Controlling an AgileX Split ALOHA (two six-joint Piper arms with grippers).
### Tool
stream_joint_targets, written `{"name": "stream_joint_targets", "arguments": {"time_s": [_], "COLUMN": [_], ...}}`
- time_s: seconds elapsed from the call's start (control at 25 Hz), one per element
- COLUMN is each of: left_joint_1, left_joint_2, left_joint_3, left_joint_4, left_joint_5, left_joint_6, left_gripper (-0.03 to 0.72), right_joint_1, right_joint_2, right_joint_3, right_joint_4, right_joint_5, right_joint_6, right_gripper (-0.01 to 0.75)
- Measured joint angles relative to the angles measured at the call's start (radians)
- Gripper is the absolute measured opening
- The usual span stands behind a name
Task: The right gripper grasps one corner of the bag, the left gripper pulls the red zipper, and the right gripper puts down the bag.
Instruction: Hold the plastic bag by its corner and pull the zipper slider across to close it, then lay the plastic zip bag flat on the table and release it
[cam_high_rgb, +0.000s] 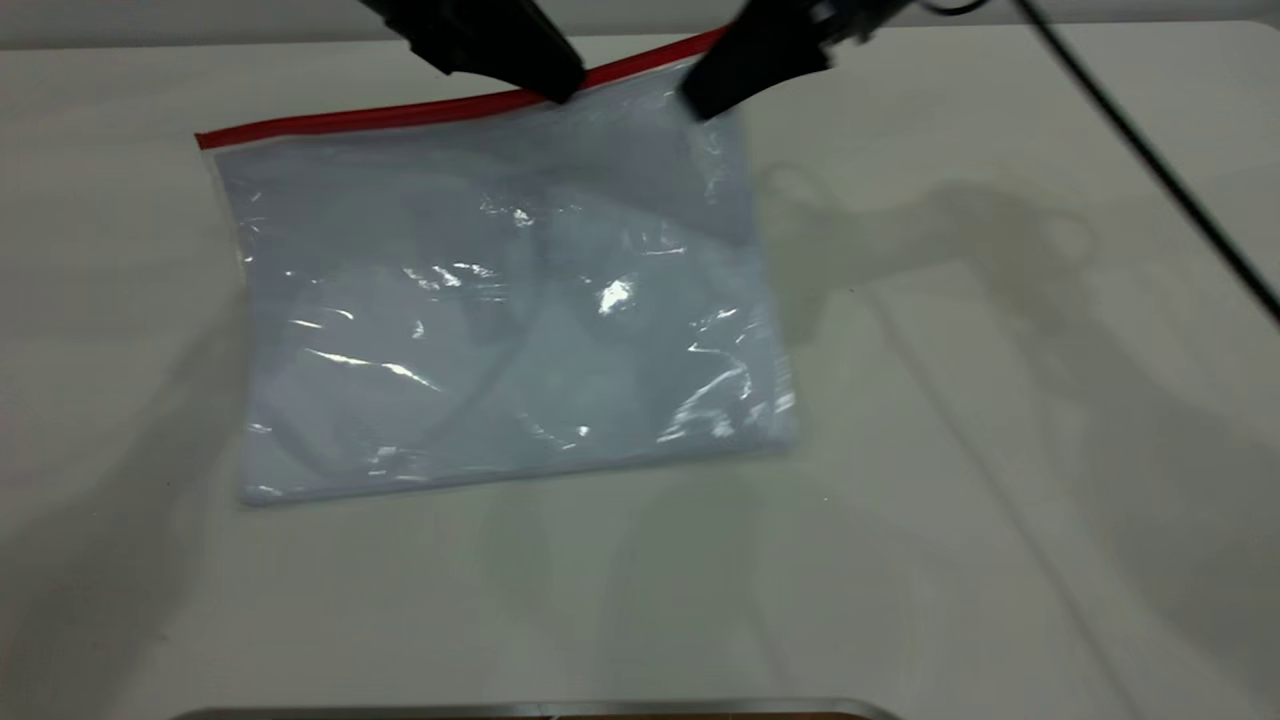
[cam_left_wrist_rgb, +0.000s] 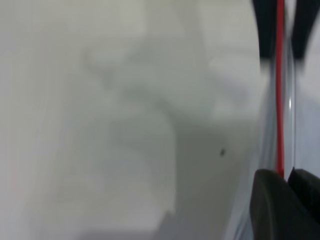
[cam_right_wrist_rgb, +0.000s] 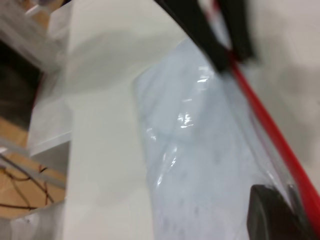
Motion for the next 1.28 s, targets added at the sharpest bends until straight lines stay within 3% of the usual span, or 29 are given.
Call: {"name": "stream_joint_targets", "arguments": {"time_s": [0.36,0.8,0.96,1.16,1.28], "left_joint_1": [0.038,0.044,0.047,0.05,0.051], "left_joint_2": [0.0,0.0,0.0,-0.012,-0.058], "left_joint_3": [0.0,0.0,0.0,0.0,0.0], "left_joint_4": [0.177,0.248,0.258,0.239,0.251], "left_joint_5": [-0.011,-0.013,-0.014,-0.027,-0.041], "left_joint_6": [-0.157,-0.22,-0.24,-0.332,-0.451], "left_gripper": [0.053,0.065,0.155,0.43,0.57], "right_joint_1": [-0.203,-0.264,-0.268,-0.279,-0.279], "right_joint_2": [0.0,0.0,0.0,0.0,0.0], "right_joint_3": [0.0,0.0,0.0,-0.034,-0.123], "right_joint_4": [-0.048,-0.097,-0.1,-0.121,-0.177], "right_joint_5": [0.004,0.002,-0.02,-0.038,-0.034], "right_joint_6": [0.057,0.122,0.13,0.152,0.264], "right_gripper": [0.033,0.067,0.211,0.531,0.644]}}
